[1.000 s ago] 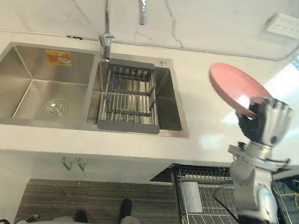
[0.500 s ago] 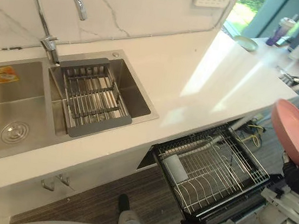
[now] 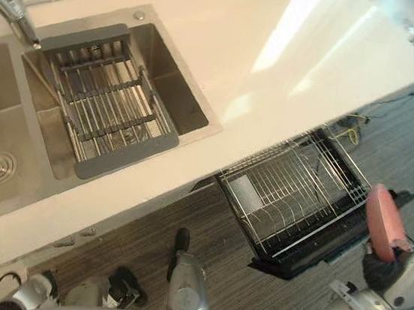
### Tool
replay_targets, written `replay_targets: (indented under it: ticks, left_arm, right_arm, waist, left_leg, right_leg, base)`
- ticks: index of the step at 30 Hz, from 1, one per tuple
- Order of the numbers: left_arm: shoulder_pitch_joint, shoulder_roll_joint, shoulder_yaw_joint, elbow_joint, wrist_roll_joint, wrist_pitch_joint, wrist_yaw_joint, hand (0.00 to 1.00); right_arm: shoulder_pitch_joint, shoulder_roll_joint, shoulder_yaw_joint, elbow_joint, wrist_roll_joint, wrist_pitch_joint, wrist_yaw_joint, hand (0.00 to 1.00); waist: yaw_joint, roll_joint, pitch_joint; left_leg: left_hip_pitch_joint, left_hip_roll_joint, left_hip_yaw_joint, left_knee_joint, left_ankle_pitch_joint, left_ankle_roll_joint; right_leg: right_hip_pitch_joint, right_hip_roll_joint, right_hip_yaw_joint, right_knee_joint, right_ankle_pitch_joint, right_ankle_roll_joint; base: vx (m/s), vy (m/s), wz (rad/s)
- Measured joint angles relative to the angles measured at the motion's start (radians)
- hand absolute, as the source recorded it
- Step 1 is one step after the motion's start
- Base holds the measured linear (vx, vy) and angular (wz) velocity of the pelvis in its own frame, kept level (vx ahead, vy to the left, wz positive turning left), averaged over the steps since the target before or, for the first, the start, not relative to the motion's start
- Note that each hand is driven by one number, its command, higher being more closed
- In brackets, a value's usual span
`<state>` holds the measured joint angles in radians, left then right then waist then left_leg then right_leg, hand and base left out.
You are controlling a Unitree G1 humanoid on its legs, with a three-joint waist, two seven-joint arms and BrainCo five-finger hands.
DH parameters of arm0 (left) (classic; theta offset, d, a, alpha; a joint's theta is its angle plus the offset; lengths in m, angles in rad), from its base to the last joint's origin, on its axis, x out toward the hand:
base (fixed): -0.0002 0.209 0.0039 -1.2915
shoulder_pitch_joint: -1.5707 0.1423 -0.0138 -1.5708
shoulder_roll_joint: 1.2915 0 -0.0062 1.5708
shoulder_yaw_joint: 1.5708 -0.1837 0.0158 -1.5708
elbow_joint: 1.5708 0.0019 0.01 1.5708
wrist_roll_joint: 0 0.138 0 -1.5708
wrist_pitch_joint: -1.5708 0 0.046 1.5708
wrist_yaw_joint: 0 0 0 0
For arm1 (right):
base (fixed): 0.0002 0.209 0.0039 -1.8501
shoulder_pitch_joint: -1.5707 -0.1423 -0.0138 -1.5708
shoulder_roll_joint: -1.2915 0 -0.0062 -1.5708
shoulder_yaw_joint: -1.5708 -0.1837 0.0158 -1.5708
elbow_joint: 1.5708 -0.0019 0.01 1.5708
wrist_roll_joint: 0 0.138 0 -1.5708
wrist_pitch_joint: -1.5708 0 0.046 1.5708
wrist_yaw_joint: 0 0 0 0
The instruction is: Walk over to the sink, pick up the cup, carry it to the dishwasher, place the cup inside the dishwasher, then close the dishwasher door
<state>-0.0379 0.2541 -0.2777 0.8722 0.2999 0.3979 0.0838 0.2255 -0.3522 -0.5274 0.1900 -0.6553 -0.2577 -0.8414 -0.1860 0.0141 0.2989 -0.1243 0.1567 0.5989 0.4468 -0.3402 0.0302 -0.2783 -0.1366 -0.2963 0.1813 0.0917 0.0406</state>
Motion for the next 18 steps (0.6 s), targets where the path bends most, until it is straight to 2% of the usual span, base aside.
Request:
replay_targets:
  ticks: [2,5,11,18]
  left_arm:
    - [-0.031,-0.008,0.0,-0.003,-0.003,-0.013,0.006,0.0]
    - [-0.034,-0.043,0.0,-0.028,-0.022,-0.047,0.017,0.0]
    - [-0.024,-0.069,0.002,-0.029,-0.032,-0.092,0.041,0.0]
    - [-0.025,-0.076,0.004,-0.025,-0.025,-0.085,0.101,0.0]
  right_arm:
    - [-0.028,0.0,0.022,0.004,0.0,-0.002,-0.012,1.0]
    - [-0.05,-0.004,0.022,0.027,0.005,0.005,-0.021,1.0]
    - [-0.055,-0.047,0.036,0.067,0.044,0.031,-0.021,1.0]
    - [-0.122,-0.133,0.06,0.156,0.114,0.081,-0.016,1.0]
  waist:
    - [0.01,0.011,0.014]
    - [0.02,0.015,0.03]
    - [0.015,0.036,0.051]
    - [0.013,0.071,0.082]
  left_leg:
    - [0.012,-0.006,-0.017,-0.019,0.013,-0.004]
    - [0.05,-0.04,-0.028,-0.082,0.049,-0.006]
    - [0.058,-0.077,-0.053,-0.158,0.102,-0.01]
    - [0.052,-0.106,-0.08,-0.223,0.137,-0.016]
  right_leg:
    - [0.016,-0.001,-0.015,-0.001,-0.003,-0.003]
    - [0.042,-0.016,-0.023,-0.005,-0.015,0.009]
    - [0.043,-0.032,-0.038,-0.023,-0.014,0.009]
    - [0.034,-0.031,-0.033,-0.085,0.008,0.007]
  base:
    - [0.05,-0.09,0.22]
    - [0.01,-0.038,0.23]
    - [-0.04,-0.036,0.13]
    - [-0.08,-0.027,-0.02]
